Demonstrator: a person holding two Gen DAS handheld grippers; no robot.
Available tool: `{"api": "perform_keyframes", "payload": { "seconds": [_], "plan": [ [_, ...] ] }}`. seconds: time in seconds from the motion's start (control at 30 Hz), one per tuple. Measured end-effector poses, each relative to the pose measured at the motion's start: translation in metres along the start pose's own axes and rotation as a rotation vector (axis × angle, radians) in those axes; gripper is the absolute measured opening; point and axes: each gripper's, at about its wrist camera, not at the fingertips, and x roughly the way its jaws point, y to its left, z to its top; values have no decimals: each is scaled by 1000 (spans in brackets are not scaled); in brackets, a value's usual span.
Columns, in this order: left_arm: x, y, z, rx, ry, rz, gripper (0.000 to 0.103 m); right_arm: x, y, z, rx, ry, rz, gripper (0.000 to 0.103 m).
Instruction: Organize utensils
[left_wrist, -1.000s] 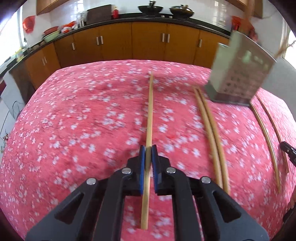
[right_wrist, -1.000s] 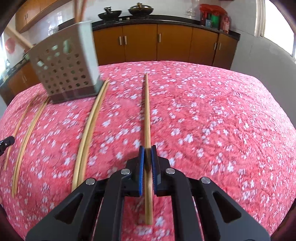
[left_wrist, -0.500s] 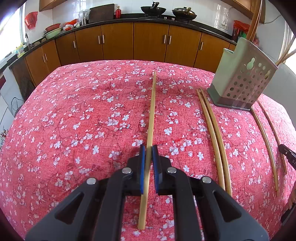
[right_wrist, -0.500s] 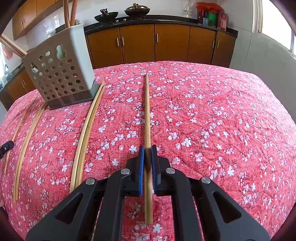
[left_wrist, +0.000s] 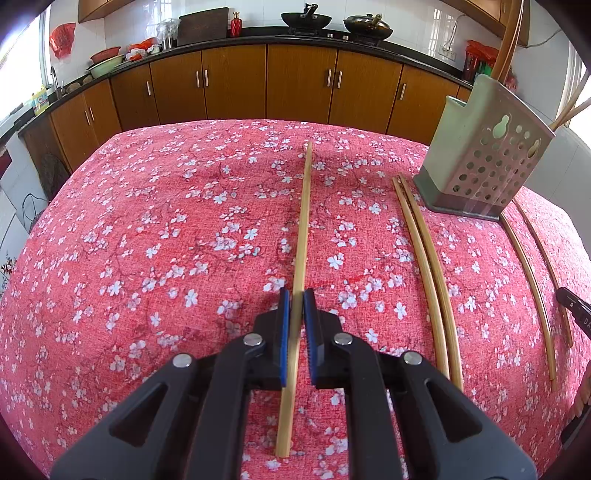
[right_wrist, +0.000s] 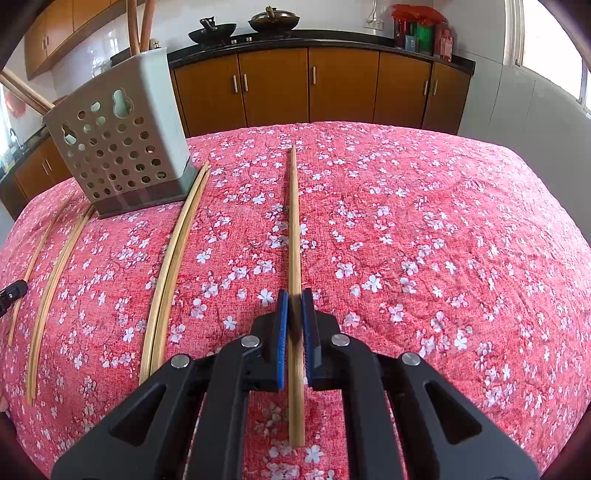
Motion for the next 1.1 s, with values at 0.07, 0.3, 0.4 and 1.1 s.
{"api": "perform_keyframes", "payload": {
  "seconds": [0.07,0.3,0.4,1.1],
  "plan": [
    [0,-1,0,0,0,0,12,0,0,0,0,0,0,9],
    [-1,-2,1,0,0,2,12,0,0,0,-1,0,-1,9],
    [-1,-1,1,0,0,1,12,0,-1,0,0,0,0,9],
    [-2,-5,0,-11,1,-6,12,0,-1,-1,-2,0,-2,9]
  ]
}}
